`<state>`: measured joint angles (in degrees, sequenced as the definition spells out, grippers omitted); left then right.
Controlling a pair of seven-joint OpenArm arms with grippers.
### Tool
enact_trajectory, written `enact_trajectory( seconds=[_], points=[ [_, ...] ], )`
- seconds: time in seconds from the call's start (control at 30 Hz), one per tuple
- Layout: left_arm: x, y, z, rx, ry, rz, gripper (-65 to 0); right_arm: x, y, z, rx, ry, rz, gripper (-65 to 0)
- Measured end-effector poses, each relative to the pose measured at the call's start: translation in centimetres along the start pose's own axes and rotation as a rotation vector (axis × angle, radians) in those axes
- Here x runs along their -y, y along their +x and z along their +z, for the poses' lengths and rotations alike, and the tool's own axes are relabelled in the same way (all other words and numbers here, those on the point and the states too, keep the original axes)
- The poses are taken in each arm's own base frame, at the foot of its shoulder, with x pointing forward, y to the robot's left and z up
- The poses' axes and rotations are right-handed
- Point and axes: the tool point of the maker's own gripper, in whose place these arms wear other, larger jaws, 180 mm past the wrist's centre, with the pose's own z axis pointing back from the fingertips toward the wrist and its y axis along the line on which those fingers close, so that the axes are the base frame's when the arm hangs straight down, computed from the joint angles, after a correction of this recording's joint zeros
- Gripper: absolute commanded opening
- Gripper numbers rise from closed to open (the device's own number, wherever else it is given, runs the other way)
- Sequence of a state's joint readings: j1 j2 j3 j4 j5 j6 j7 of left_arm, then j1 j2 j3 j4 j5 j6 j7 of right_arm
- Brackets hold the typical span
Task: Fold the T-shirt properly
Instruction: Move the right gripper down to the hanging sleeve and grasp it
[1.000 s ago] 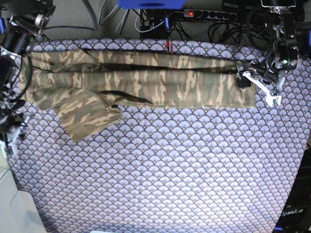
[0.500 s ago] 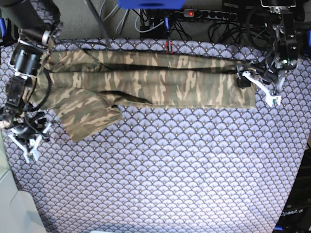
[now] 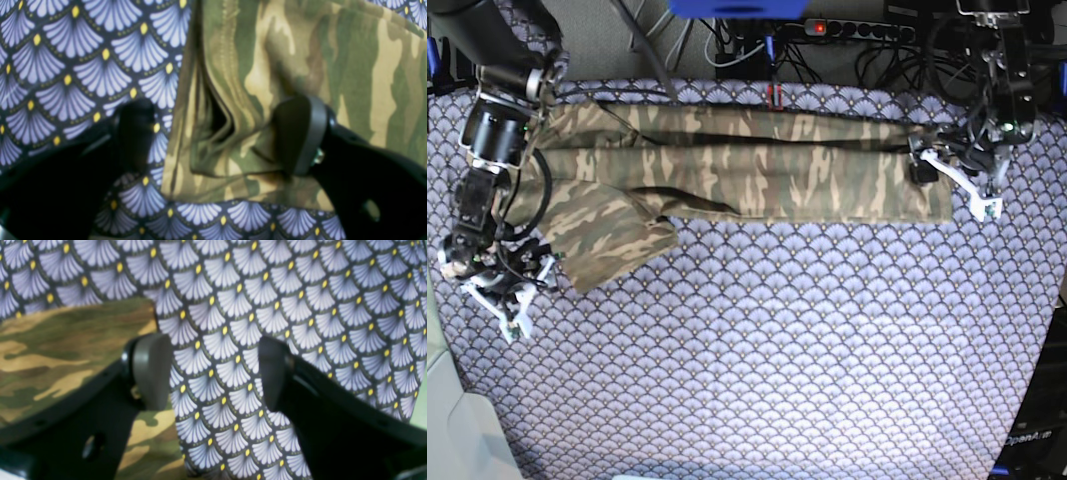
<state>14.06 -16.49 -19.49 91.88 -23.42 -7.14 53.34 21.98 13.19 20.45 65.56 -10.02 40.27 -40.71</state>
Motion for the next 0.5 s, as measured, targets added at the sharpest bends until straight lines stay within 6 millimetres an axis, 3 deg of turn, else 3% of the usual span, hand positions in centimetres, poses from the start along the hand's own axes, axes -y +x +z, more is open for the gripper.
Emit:
enact_trajectory(
  seconds=[0.27,0.4,0.5],
  points=[
    [0.0,0.0,0.0,0.001,-0.002,0.003,-9.2,-2.2,0.3,-0.8,0.008,0.045,-0.020,-23.1],
    [0.0,0.0,0.0,0.001,-0.001,0.003,-9.2,-3.7,-1.1,-2.1,-0.041,0.099,-0.048,-23.1],
    [0.0,0.0,0.0,0.002,-0.002,0.004,-9.2,-3.8,-1.3,-2.4,-0.049,0.105,-0.053,-23.1]
  ],
)
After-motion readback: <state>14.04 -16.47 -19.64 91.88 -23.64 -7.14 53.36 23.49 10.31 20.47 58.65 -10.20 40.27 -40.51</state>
